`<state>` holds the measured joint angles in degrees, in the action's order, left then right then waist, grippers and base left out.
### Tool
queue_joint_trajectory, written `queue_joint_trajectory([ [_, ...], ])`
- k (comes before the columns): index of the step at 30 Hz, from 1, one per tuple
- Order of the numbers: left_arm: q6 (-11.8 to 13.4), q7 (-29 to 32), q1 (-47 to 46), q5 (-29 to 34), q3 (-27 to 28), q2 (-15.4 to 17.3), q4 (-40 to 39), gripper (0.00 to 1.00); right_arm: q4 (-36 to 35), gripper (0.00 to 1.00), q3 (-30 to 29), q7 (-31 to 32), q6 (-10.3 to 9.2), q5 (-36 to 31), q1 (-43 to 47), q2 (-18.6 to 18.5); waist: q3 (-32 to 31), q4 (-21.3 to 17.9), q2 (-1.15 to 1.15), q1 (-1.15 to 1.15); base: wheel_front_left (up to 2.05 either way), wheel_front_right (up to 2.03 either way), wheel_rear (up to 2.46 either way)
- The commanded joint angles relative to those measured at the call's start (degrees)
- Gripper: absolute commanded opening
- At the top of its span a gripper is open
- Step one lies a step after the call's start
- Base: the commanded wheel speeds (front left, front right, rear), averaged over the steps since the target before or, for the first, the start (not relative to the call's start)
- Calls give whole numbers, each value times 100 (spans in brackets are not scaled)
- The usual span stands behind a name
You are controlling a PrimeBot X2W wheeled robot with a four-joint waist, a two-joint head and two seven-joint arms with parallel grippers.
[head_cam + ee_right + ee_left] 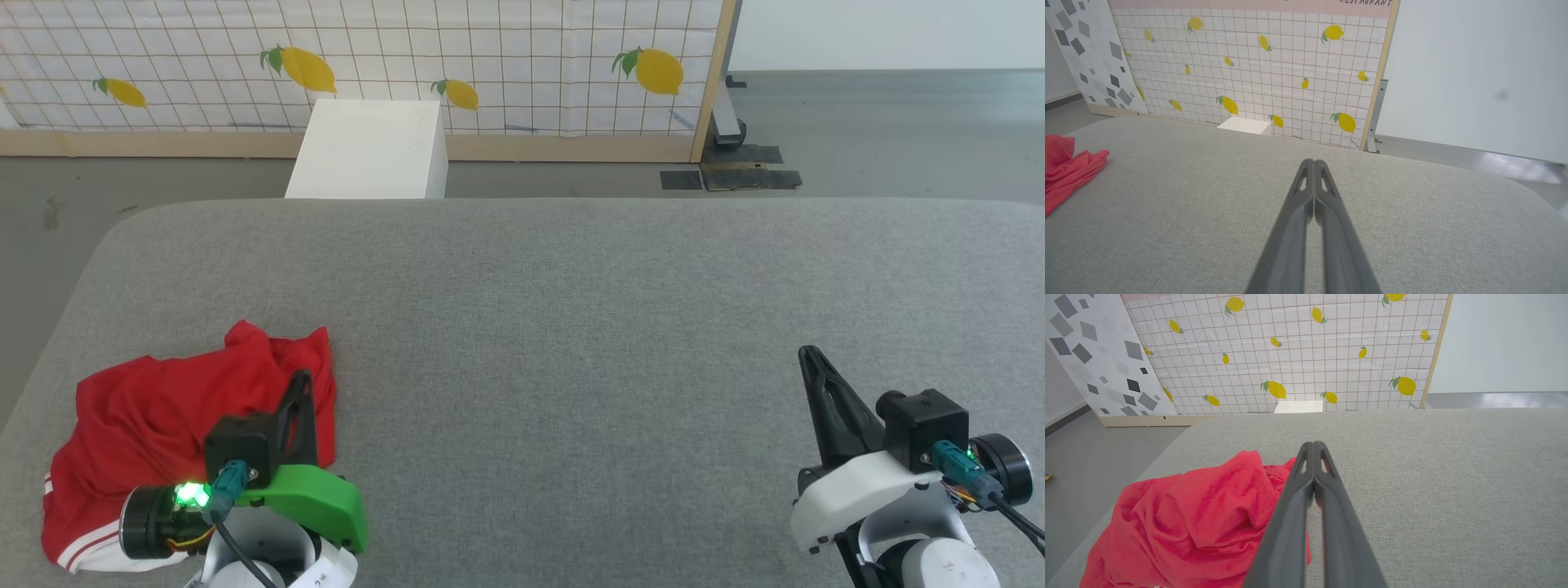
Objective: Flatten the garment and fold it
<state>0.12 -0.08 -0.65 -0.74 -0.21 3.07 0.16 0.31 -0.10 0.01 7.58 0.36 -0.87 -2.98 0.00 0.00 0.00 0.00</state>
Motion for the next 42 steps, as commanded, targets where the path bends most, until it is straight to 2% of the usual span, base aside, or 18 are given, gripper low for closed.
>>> queue_joint_trajectory([
  [1,-12,8,65,74,21,-19,-16,0,-31,0,10,-1,-9,-36,87,11,0,0,0,0,0,0,0],
  [18,-12,8,65,74,21,-19,-16,0,-31,0,10,-1,-9,-36,87,11,0,0,0,0,0,0,0],
  [19,0,0,0,1,0,0,0,100,0,100,0,0,1,1,0,0,0,0,0,0,0,0,0],
  [42,132,-235,29,-168,-216,-2,146,100,138,100,-137,-237,0,218,144,1,-13,11,0,0,0,0,0],
])
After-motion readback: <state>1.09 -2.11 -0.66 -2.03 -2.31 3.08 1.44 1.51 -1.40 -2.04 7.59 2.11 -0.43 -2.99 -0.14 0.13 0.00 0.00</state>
